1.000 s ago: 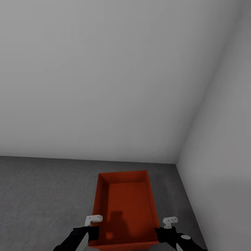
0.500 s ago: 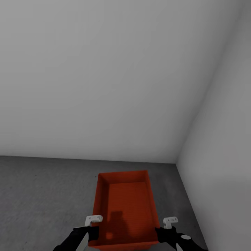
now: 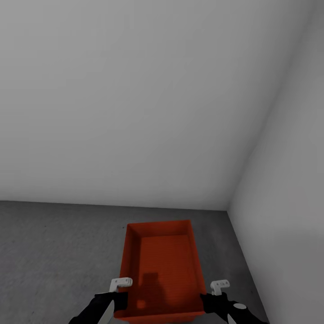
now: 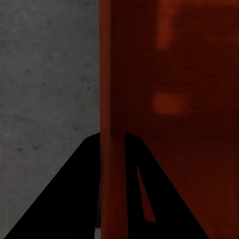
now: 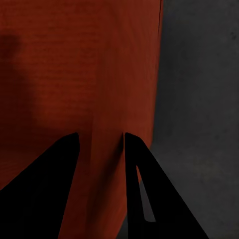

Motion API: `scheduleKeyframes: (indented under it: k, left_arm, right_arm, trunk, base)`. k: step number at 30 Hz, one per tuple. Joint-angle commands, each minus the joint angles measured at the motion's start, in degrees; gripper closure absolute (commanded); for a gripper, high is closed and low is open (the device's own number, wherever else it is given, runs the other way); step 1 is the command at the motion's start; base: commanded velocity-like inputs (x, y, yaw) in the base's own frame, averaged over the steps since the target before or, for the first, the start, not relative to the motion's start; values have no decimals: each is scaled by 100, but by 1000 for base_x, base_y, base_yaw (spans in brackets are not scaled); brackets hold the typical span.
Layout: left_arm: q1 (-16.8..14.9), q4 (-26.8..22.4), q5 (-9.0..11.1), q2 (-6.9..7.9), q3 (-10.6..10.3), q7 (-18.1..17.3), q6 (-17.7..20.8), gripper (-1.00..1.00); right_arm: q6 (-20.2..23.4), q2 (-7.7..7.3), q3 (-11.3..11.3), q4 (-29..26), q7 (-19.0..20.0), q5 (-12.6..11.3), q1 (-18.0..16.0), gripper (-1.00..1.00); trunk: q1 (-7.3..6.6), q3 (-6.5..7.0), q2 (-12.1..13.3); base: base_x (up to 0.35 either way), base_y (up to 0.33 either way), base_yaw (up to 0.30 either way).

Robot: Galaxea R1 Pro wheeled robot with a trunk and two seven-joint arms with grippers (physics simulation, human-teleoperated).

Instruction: Move the two storage containers from the living room to the garage. In the garage, place one container on the floor and stack the other container on top of it (either order is fine).

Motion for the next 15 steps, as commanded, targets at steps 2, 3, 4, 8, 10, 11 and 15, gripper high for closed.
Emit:
scheduleKeyframes:
  k: [2,3,4,8,10,11,15]
  left_arm:
    - [-5,-107,-138,1,47,204,-353,100]
    - [-5,-107,-138,1,47,204,-353,100]
    - [-5,-107,-138,1,47,204,-353,100]
    - [-5,-106,-138,1,47,204,-353,100]
    - [-5,-106,-138,1,47,204,-353,100]
    - [-5,-107,-138,1,47,204,-353,100]
    - [-5,-107,-138,1,47,204,-353,100]
  right_arm:
    - [-27,140,225,17,59,-23,5,100]
    - [-27,140,225,17,60,-23,5,100]
    - [-27,140,225,17,61,-23,4,100]
    - [-27,140,225,17,63,-23,4,100]
    - [-27,140,225,17,59,-23,4,100]
    - [-27,140,225,17,58,-23,4,100]
    - [-27,140,225,17,57,-23,5,100]
  trunk:
    - [22,-23,-43]
    - [44,-41,-83]
    - [65,-59,-123]
    - [153,-131,-283]
    - [175,-149,-323]
    - [175,-149,-323]
    - [175,-149,-323]
  base:
    - [0,0,0]
    - [0,0,0]
    - [0,0,0]
    - [0,0,0]
    - [0,0,0]
    - [0,0,0]
    - [0,0,0]
